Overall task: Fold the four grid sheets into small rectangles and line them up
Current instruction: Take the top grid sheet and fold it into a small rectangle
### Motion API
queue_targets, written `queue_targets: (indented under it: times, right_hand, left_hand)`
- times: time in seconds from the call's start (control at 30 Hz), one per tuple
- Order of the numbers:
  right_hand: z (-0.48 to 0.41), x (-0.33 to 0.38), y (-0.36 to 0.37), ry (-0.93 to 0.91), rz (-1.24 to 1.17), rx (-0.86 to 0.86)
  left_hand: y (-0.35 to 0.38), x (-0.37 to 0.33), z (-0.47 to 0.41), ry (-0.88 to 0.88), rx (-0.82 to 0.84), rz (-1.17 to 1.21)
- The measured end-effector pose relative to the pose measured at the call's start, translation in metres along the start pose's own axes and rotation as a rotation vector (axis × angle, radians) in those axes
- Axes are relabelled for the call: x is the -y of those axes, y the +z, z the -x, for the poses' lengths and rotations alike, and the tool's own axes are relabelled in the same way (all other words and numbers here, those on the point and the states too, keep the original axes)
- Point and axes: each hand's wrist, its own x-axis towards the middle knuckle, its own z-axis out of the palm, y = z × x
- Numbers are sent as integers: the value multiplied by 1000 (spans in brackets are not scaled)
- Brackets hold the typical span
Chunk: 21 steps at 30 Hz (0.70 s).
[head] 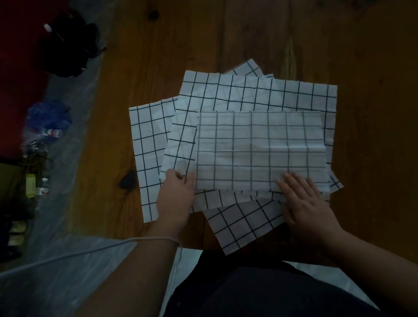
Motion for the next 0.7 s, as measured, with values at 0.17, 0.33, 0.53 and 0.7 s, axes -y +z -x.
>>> queue_targets:
  times: [0.17,0.33,0.53,0.7]
  right_hand:
    - [-7,37,-3,-65,7,1]
    - [-12,50,16,-57,45,87]
    - [1,24,18,-24,80,99]
    - [29,-15,15,116,91,105]
  left_hand:
    - [32,-3,32,720,121,-361]
    - [78,-7,50,861,323,-663]
    - [77,16,36,801,292,-764]
    - [54,42,20,714,253,-771]
